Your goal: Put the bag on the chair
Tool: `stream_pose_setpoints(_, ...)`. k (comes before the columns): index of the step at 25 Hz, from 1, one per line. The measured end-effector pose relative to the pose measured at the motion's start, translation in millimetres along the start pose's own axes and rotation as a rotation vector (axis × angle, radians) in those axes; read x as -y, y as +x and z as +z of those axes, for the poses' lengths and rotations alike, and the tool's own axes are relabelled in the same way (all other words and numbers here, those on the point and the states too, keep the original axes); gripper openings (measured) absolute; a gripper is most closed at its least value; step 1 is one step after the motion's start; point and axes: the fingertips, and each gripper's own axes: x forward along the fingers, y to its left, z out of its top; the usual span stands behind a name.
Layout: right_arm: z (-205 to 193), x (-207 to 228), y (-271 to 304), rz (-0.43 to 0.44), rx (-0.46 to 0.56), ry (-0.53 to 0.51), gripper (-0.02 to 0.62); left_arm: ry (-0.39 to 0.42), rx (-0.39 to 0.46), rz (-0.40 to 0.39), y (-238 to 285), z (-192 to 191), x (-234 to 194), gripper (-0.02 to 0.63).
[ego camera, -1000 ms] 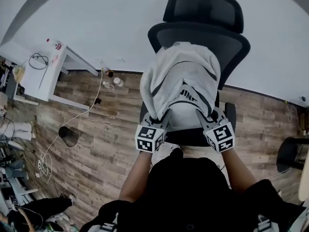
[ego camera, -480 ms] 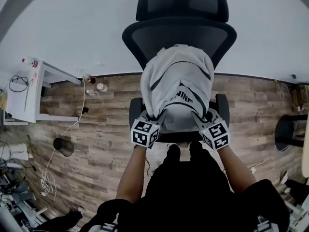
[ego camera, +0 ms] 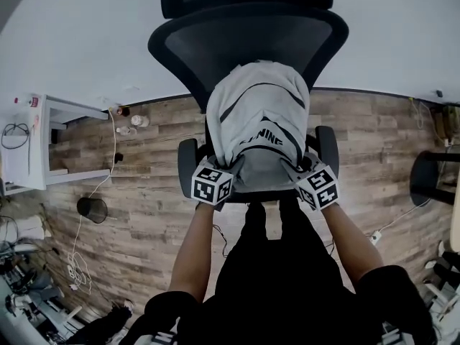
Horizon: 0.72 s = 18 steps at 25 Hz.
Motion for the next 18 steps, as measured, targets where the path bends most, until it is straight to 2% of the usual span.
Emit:
stream_pose_setpoints(8,-56.6,28.6,49.0,0.05,-0.111,0.136,0.103,-0.072,-0.146,-0.012,63.6,-45.7,-28.2,0.109)
stream_pose_setpoints(12,-78.0,43.9,70.6,0.102,-0.171,0.201,0.103,-0.106,-0.202,-0.023,89.5,-60.8,-40.0,0.109)
stream_pose_setpoints(18,-96.9,63.0,92.9,0.134,-0.202,0.298,0.104,-0.141,-0.211,-0.009,116.0,-71.6,-53.5,0.107)
